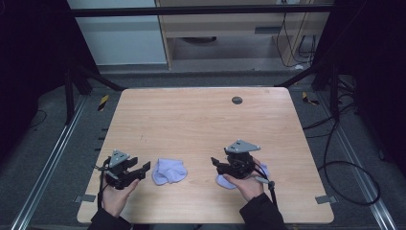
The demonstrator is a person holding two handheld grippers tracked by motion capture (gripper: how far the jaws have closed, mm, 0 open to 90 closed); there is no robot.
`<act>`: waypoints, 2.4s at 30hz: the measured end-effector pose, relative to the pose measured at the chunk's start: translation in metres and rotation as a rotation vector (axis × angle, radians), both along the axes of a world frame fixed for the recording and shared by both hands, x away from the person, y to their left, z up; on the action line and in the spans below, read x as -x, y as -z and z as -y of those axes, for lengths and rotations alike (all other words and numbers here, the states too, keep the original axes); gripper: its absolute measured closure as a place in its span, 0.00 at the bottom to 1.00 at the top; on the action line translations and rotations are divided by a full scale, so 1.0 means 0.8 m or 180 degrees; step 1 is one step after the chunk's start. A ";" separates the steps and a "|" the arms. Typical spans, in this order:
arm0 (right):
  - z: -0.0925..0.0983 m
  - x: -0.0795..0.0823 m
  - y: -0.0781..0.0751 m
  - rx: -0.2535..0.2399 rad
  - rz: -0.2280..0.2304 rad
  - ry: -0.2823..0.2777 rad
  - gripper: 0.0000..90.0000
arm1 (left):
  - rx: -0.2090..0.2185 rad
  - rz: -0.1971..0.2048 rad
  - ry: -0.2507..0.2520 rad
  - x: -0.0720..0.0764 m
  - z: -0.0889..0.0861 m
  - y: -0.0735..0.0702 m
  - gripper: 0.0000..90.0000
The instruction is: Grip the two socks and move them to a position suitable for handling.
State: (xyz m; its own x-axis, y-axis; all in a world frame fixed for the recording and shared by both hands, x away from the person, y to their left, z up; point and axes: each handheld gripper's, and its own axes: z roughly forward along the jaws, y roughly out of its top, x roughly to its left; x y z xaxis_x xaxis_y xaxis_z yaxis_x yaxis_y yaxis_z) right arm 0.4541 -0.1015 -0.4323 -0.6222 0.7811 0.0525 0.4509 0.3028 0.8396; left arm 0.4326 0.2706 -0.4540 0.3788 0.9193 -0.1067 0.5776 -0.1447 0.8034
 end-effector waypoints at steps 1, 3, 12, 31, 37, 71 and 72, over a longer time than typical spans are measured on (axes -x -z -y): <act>-0.005 0.000 0.001 0.0008 -0.0005 -0.0020 0.45 | 0.0007 -0.0016 -0.0009 0.001 -0.002 0.002 0.47; -0.016 0.000 0.002 0.0013 -0.0027 -0.0076 0.46 | 0.0011 -0.0044 -0.0016 0.003 -0.005 0.005 0.48; -0.063 0.000 0.013 0.0065 -0.0089 -0.0322 0.52 | -0.0055 -0.0148 0.0093 0.008 0.000 0.018 0.57; -0.146 -0.004 0.053 0.0251 -0.0288 -0.0705 0.63 | -0.0251 -0.0276 0.0251 0.001 0.025 0.040 0.61; -0.160 -0.003 0.068 0.0309 -0.0368 -0.0790 0.68 | -0.0361 -0.0331 0.0291 -0.001 0.035 0.047 0.63; -0.151 -0.016 0.048 -0.0104 -0.0362 -0.0565 0.98 | -0.0363 -0.0438 0.0410 -0.003 0.035 0.047 0.96; -0.150 -0.019 0.047 -0.0132 -0.0362 -0.0522 0.98 | -0.0367 -0.0436 0.0415 -0.003 0.035 0.047 0.96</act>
State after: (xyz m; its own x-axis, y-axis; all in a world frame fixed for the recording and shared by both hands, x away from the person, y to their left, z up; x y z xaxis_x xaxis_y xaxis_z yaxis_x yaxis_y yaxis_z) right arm 0.4690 0.0183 -0.4699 -0.7292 0.6654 0.1596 0.4910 0.3462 0.7994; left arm 0.4350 0.2429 -0.4914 0.4845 0.8726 -0.0624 0.6505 -0.3116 0.6927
